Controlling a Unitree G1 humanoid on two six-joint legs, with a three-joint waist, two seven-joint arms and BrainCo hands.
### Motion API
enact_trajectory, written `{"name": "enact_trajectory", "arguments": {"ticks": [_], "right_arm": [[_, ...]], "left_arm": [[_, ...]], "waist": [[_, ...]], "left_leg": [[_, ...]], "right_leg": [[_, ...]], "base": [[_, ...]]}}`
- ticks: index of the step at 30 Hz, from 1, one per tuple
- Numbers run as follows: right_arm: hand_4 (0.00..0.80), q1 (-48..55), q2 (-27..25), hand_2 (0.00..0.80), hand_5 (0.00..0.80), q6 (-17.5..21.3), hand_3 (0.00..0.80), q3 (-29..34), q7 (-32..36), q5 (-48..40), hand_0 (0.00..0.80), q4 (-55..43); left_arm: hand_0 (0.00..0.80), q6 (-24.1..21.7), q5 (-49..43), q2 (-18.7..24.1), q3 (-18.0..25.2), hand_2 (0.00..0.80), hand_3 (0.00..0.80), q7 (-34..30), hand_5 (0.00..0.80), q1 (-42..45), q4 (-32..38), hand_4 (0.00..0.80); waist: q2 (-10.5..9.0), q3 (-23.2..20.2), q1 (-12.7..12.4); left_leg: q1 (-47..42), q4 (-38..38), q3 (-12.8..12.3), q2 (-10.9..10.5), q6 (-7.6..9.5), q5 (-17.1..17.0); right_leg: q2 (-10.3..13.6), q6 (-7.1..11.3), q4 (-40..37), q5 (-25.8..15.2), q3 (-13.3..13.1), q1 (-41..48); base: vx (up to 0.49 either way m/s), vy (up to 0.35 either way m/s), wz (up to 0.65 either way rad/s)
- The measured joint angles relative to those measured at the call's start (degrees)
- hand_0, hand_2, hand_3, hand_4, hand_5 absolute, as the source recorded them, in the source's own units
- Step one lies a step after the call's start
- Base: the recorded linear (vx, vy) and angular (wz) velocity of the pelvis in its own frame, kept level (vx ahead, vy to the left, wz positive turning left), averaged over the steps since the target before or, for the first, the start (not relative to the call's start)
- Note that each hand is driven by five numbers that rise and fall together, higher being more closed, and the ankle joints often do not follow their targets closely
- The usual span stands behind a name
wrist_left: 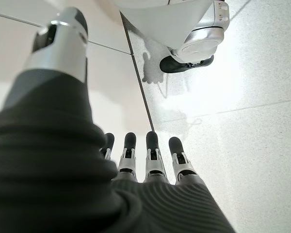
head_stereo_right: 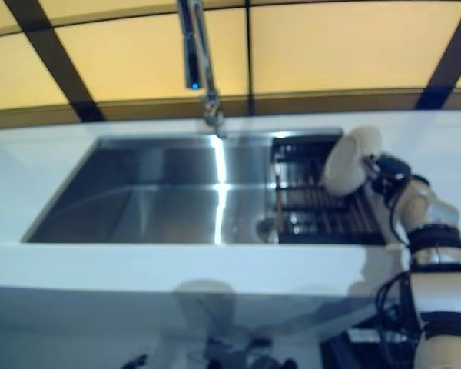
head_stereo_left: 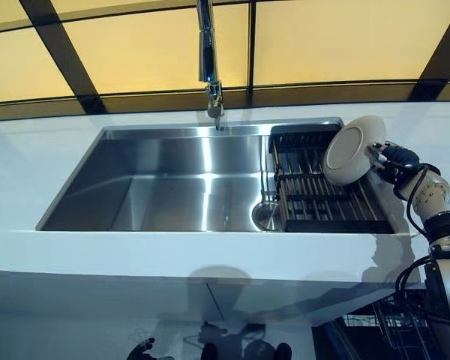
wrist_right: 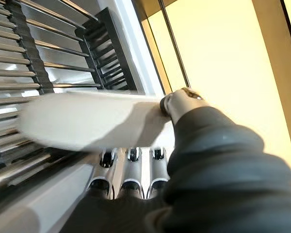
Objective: Take plates into dishwasher
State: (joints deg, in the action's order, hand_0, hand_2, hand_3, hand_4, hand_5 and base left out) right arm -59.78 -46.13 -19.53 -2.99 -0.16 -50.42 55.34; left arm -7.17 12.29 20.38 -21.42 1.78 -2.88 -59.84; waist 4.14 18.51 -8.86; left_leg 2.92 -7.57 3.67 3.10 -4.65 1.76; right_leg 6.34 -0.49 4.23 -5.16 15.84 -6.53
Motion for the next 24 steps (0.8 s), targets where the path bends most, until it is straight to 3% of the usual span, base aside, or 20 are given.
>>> {"name": "enact_trajectory", "arguments": {"ticks": [24], "right_arm": [[0.8, -5.77, -0.74, 0.8, 0.8, -0.59, 0.8, -2.21, -3.96, -0.41, 0.8, 1.28]], "left_arm": [[0.0, -0.78, 1.02, 0.95, -2.15, 0.0, 0.0, 1.13, 0.0, -3.28, 0.87, 0.0]], "waist": [[-1.12, 1.98, -0.1]], "left_leg": [[2.79, -1.3, -0.21, -0.44, -0.03, 0.2]], "right_leg": [[0.12, 0.08, 0.52, -0.27, -0.44, -2.54]], "base": [[-0.014, -0.001, 0.0]]}}
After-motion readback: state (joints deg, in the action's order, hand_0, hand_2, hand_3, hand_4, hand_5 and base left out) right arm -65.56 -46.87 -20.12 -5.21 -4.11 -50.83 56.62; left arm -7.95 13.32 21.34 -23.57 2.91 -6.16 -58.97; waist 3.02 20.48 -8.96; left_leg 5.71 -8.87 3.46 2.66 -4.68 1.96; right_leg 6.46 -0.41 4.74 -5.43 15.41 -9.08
